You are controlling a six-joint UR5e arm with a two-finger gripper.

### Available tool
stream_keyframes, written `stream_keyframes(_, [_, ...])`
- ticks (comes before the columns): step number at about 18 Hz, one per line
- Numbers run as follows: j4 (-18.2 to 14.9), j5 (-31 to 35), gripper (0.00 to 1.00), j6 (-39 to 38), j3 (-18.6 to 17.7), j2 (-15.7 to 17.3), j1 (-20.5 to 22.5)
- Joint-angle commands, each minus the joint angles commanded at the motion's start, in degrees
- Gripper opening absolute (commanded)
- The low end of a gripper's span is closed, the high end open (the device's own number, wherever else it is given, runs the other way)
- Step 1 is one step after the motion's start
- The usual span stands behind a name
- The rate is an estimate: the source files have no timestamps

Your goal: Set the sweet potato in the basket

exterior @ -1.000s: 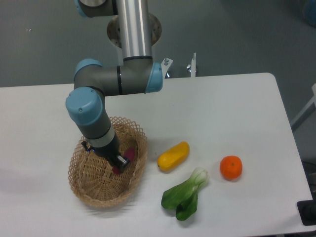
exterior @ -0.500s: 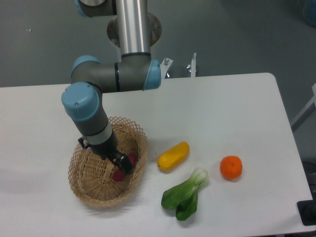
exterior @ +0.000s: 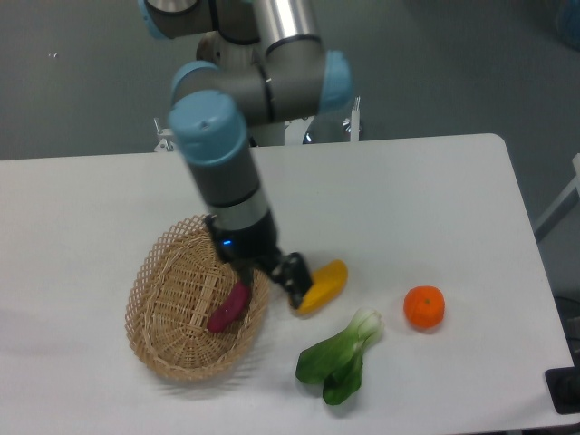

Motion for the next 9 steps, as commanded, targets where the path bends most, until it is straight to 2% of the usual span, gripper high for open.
stream_keyframes(2, [-0.44, -2.81, 1.00, 2.21, 0.00, 1.14, 4.83])
stream_keyframes(4, [-2.62, -3.70, 1.00, 5.89, 0.35, 2.11, 8.87])
stream_keyframes(6, [-5.26, -3.96, 1.00, 12.29, 0.44, 2.81, 12.04])
stream_keyframes(9, [-6.24, -5.19, 1.00, 20.56, 0.26, 3.34, 15.92])
